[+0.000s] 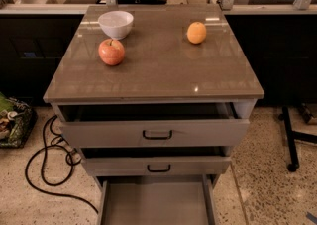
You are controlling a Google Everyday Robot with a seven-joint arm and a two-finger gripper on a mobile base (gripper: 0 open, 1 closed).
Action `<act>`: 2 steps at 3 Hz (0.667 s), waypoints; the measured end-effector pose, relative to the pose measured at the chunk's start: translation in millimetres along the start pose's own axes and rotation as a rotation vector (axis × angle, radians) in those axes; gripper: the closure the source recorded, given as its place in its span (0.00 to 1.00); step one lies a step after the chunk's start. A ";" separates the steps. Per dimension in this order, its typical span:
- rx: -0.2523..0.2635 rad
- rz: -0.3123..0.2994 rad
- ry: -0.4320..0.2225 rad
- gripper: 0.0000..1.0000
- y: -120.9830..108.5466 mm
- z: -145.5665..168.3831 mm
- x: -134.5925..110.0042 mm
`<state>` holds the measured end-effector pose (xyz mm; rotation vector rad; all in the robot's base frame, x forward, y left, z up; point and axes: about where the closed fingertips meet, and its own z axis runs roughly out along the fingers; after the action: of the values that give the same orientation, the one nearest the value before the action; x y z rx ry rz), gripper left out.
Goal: Close bottom drawer
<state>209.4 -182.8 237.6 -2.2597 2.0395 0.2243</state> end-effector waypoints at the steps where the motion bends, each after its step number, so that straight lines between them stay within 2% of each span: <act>1: -0.020 -0.006 -0.005 1.00 -3.8 16.2 -3.4; 2: -0.037 -0.007 -0.058 1.00 -9.2 45.7 -9.5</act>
Offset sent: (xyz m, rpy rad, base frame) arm 0.0165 0.0355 -0.0794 0.1412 0.0549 0.0103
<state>215.4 -165.0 194.0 -2.2532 2.0150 0.3251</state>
